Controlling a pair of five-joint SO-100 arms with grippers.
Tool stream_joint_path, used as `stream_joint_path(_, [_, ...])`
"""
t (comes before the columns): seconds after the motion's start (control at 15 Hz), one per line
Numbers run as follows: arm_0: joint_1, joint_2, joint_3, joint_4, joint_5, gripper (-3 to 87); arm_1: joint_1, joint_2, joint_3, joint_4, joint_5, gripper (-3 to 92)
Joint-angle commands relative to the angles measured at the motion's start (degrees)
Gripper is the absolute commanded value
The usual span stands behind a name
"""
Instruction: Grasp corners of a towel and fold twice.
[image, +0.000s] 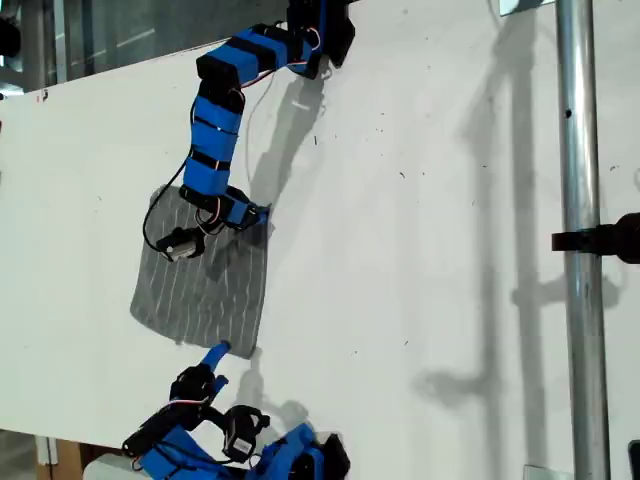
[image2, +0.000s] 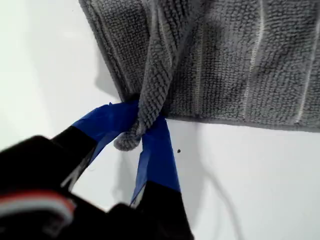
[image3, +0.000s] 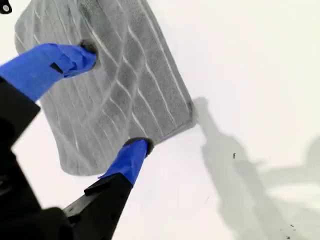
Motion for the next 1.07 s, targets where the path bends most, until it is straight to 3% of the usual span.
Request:
stream_joint_path(0.0, [-2.1,-5.1,-3.7,-1.6,-0.3,32.3,-1.6,6.6,-0.5,0.0,1.0,-0.2])
stream_joint_path(0.33, [-9.5,-20.9,-5.4,-8.3,3.3,33.1,-2.9,8.5,-0.4,0.2,1.3,-0.2])
stream_joint_path(0.53, [-9.5,-30.7,-6.1,-13.2,2.8,33.4,-3.0,10.5,-0.2,0.7,1.3,-0.2])
stream_joint_path(0.8, [-8.8,-42.8,-11.2,-14.8,0.4,31.7,-2.9,11.6,-0.2,0.7,1.3,-0.2])
stream_joint_path(1.0, [-9.5,-46.1,-11.8,-14.9,-1.9,11.8,-2.6,12.2,0.7,0.5,1.3,-0.2])
